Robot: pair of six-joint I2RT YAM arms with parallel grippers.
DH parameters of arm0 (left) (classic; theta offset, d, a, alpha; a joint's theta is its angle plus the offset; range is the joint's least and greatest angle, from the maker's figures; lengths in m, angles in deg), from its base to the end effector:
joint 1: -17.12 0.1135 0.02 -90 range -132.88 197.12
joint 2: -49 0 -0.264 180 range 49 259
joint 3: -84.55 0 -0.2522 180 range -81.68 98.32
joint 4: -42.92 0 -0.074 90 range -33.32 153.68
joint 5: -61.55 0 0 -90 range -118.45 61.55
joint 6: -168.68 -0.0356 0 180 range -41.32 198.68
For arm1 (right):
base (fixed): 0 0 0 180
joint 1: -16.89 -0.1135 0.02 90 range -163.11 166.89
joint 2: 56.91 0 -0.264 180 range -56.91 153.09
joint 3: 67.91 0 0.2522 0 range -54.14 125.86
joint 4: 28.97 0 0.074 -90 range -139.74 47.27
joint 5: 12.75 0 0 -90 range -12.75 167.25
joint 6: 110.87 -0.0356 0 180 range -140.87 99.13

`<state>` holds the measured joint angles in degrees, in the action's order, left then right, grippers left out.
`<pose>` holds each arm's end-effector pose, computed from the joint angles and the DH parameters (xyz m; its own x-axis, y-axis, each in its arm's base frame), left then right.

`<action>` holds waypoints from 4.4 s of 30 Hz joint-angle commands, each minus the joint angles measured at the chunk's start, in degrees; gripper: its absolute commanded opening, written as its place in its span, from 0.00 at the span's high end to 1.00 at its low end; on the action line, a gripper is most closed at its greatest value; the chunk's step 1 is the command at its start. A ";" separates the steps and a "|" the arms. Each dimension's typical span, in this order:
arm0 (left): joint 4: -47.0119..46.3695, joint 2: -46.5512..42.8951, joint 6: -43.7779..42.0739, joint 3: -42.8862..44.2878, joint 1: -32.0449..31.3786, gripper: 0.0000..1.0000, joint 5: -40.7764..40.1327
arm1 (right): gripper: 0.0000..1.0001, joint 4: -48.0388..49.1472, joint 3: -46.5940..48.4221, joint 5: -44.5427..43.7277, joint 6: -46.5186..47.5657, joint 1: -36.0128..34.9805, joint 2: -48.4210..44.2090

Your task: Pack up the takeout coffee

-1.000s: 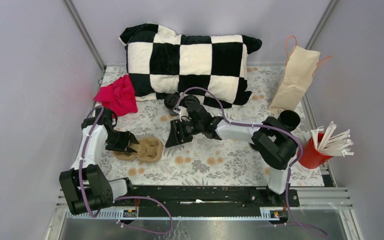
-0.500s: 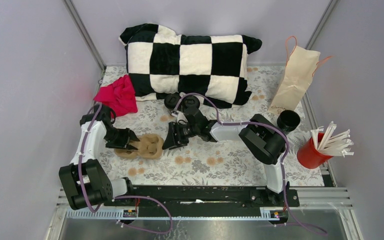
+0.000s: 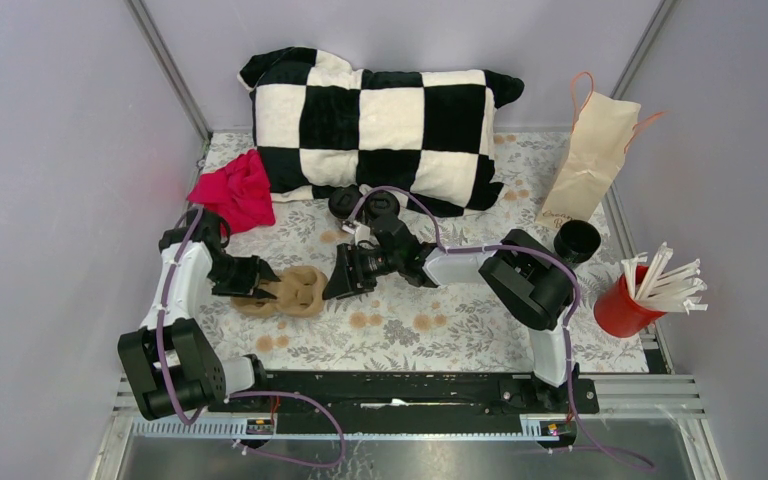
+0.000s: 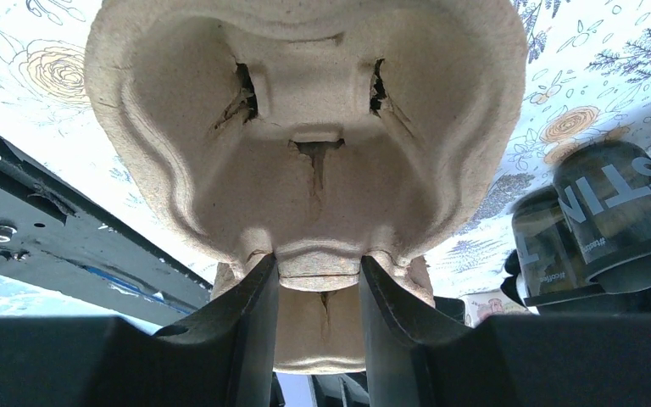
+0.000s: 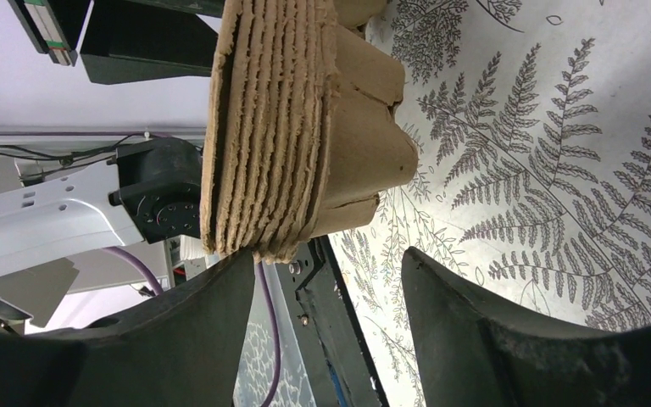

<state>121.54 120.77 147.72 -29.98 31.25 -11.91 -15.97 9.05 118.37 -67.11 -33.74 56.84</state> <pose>0.1942 0.0384 0.2289 -0.1498 -0.9608 0.2331 -0.9770 0.1077 -0.1841 0.2487 0.3400 0.1634 -0.8733 -0.2065 -0.4413 -0.4820 0.2340 0.8444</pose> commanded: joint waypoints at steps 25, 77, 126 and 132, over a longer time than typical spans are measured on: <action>-0.79 -0.08 0.40 1.87 1.05 1.00 4.47 | 0.23 12.18 -0.72 4.91 -3.57 -0.17 -1.52; 5.54 9.46 -30.80 22.02 -44.02 0.40 -17.67 | 0.70 1.98 -3.02 -1.08 -3.29 5.16 -1.87; -0.98 13.61 -40.51 11.93 -39.59 0.56 -14.57 | 0.75 -2.21 -2.87 -0.39 -0.76 3.92 -2.76; -1.96 12.71 -41.00 11.03 -37.86 0.63 -12.50 | 0.75 -2.67 -1.93 0.17 -0.54 3.74 -1.94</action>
<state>119.88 135.59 107.90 -18.64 -7.42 -25.97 -18.55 4.25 117.39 -68.64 -29.24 53.96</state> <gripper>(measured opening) 0.385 0.254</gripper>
